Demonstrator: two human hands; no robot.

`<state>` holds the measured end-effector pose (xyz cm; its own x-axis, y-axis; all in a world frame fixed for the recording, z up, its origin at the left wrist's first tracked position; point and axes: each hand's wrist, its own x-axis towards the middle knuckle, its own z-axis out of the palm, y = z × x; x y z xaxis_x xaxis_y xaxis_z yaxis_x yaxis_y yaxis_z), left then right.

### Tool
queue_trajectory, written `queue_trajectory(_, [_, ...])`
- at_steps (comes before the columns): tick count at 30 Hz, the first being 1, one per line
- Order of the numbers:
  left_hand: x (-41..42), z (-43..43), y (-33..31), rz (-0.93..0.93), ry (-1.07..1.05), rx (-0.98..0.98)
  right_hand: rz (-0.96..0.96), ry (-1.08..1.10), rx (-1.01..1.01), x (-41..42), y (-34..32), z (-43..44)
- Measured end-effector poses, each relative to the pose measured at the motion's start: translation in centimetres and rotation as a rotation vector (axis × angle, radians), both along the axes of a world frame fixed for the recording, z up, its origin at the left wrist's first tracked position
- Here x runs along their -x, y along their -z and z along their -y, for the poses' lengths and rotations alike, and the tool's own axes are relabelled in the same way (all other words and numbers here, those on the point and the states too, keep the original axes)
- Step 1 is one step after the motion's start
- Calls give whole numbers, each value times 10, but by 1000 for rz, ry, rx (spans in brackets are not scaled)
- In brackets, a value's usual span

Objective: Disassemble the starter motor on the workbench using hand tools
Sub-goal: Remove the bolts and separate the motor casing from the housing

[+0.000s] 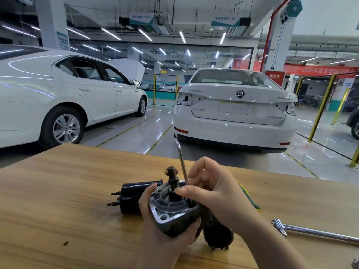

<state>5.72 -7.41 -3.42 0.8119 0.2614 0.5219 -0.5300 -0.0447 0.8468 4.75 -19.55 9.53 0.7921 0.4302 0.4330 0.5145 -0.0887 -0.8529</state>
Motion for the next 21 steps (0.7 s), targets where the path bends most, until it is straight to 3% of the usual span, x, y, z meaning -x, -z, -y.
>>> queue_trajectory(9, [2, 1, -2, 6, -5, 3, -98, -127, -37, 3, -3, 1])
queue_trajectory(21, [4, 0, -4, 0, -22, -9, -102, -57, -31, 6, -6, -1])
